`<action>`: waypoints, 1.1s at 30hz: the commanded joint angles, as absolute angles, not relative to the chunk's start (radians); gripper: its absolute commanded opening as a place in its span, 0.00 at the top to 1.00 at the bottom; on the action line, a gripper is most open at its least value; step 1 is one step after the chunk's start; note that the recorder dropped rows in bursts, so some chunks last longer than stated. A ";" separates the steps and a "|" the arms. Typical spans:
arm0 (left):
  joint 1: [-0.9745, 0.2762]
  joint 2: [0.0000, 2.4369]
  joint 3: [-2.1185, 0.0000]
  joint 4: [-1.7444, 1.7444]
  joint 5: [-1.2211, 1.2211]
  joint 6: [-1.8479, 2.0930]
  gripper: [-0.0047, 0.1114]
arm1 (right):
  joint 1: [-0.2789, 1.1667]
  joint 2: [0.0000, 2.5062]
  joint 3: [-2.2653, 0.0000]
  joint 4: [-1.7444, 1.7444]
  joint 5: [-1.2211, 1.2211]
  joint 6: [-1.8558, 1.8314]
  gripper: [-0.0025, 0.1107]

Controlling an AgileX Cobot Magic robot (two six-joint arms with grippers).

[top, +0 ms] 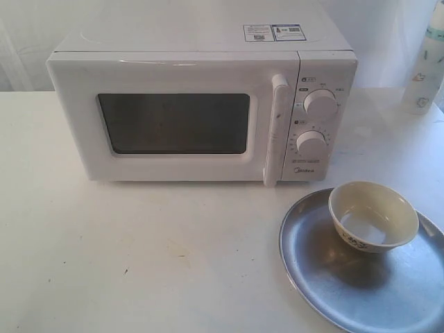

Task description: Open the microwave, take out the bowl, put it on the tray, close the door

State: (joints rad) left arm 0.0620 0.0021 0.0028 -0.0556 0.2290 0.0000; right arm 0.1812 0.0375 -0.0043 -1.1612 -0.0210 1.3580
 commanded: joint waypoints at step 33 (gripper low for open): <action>0.057 0.000 0.000 -0.062 0.232 0.000 0.96 | 0.179 0.000 0.000 -0.155 0.308 0.046 0.98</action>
State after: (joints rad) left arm 0.0620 0.0021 0.0028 -0.0556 0.2290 0.0000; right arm 0.1812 0.0065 -0.0018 -0.1584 0.3212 0.0730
